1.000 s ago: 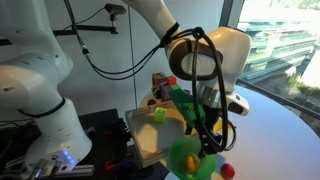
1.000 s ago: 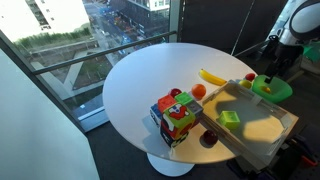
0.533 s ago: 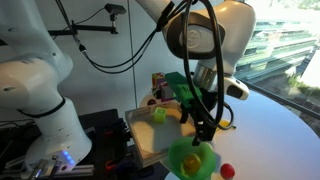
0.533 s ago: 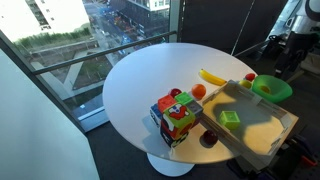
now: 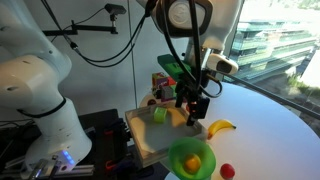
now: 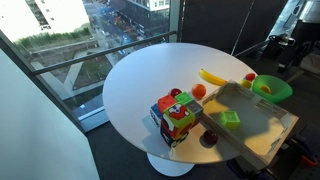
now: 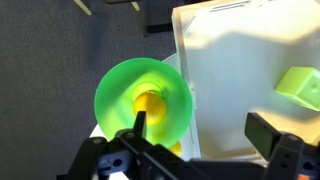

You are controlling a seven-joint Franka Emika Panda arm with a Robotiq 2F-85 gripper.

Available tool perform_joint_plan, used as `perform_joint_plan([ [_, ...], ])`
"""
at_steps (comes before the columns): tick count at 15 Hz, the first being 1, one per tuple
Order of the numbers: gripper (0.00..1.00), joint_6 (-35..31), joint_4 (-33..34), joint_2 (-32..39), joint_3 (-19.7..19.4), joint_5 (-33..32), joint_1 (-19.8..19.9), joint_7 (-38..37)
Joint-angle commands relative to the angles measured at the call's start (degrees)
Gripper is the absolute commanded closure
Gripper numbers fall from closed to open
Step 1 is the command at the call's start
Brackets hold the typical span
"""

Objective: Pick up the circular fruit on the top right and put it in the bowl

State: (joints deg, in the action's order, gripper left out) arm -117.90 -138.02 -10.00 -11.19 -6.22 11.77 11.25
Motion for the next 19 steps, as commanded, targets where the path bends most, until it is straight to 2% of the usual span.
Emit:
perform_joint_plan([
  [1, 0.00, 0.73, -3.37, -5.73, 0.87, -0.70, -1.02, -1.17],
  [11, 0.00, -2.83, -10.57, -13.85, 0.80, 0.12, -2.36, 0.92],
  [19, 0.00, -2.74, -10.03, -12.64, 0.96, -0.07, -2.31, 0.19],
])
